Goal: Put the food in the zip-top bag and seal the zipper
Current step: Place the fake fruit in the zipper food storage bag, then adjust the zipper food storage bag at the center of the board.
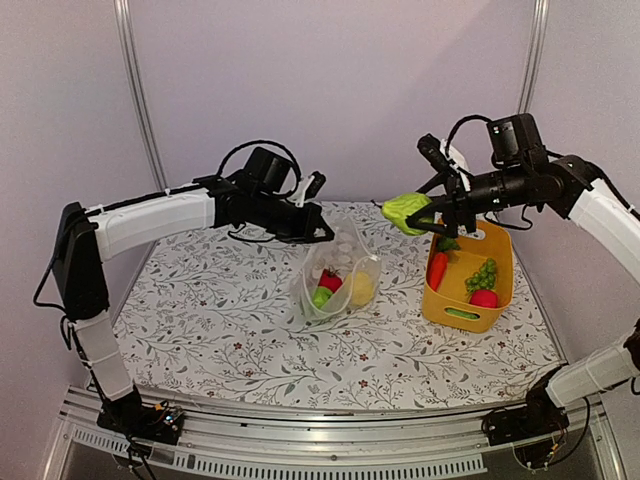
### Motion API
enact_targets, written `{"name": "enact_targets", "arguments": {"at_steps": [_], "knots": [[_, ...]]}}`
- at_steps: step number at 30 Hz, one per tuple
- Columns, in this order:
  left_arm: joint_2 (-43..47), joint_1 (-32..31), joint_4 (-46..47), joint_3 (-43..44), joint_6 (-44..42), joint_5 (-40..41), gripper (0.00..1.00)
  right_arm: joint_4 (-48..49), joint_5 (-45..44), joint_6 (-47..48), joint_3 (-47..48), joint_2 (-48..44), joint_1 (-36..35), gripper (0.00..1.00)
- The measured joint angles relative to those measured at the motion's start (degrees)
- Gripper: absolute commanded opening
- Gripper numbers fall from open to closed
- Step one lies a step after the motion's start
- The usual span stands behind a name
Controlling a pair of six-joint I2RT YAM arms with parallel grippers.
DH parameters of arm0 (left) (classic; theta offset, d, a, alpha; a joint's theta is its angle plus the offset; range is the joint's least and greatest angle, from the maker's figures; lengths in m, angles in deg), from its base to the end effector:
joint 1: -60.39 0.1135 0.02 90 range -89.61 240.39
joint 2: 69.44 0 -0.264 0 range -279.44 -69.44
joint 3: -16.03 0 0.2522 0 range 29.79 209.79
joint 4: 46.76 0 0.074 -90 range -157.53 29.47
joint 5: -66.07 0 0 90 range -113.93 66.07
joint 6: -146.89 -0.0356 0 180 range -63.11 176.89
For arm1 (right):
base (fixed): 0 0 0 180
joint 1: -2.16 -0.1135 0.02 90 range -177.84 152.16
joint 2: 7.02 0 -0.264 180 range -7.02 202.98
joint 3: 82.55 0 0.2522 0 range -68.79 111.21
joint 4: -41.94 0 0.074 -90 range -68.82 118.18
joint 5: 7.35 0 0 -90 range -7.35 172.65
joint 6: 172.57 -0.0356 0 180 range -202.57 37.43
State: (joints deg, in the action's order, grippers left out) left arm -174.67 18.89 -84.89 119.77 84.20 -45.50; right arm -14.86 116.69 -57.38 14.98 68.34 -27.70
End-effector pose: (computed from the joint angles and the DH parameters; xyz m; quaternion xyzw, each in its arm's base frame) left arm 0.3089 -0.2907 0.2934 0.1888 0.8723 -0.3760 0.2493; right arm 0.2260 0.1527 0.4053 -0.5119 0.6880 0.2771 0.4333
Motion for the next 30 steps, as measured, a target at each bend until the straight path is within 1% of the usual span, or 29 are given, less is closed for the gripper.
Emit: {"name": "enact_targets", "arguments": {"at_steps": [3, 7, 10, 12, 14, 16, 17, 20, 22, 23, 25, 28, 30], "knots": [[0.00, 0.00, 0.11, 0.85, 0.28, -0.04, 0.02, -0.55, 1.70, 1.79, 2.73, 2.43, -5.51, 0.56], [0.02, 0.00, 0.02, 1.07, 0.31, -0.92, 0.03, -0.11, 0.76, 4.22, 3.93, 6.64, -11.67, 0.56], [0.07, 0.00, -0.31, 1.07, 0.17, -1.57, 0.04, 1.09, -1.14, 5.25, 4.61, 10.82, -14.53, 0.56], [0.13, 0.00, -0.59, 1.07, 0.07, -1.88, 0.04, 2.10, -2.78, 5.70, 5.51, 13.97, -15.47, 0.57], [0.22, 0.00, -0.83, 1.07, -0.26, -2.40, 0.04, 3.65, -5.44, 5.92, 6.29, 17.00, -15.72, 0.63], [0.22, 0.00, -0.92, 1.07, -0.72, -2.82, 0.04, 4.70, -8.41, 6.08, 6.82, 19.37, -15.72, 0.76], [0.22, 0.02, -1.05, 1.07, -0.90, -3.08, 0.04, 5.11, -9.88, 6.08, 7.06, 20.26, -15.72, 0.79], [0.22, 0.17, -1.31, 1.07, -1.40, -3.58, 0.04, 6.29, -15.19, 6.75, 8.20, 22.93, -15.72, 0.84], [0.22, 0.48, -1.51, 1.14, -1.81, -3.78, 0.04, 6.29, -17.27, 6.82, 8.52, 23.32, -15.72, 0.96], [0.22, 0.59, -1.64, 1.20, -2.01, -3.82, 0.04, 6.23, -17.75, 6.54, 8.55, 23.30, -15.72, 0.98], [0.22, 0.98, -2.34, 1.68, -2.25, -3.82, 0.05, 6.27, -18.60, 6.69, 8.55, 22.91, -15.78, 0.98], [0.22, 1.46, -3.02, 2.54, -2.54, -3.80, 0.05, 5.03, -18.69, 6.95, 8.76, 21.97, -15.96, 0.89], [0.20, 1.62, -3.30, 2.95, -2.84, -3.74, 0.05, 3.50, -18.34, 7.89, 8.85, 20.90, -16.37, 0.85]]}}
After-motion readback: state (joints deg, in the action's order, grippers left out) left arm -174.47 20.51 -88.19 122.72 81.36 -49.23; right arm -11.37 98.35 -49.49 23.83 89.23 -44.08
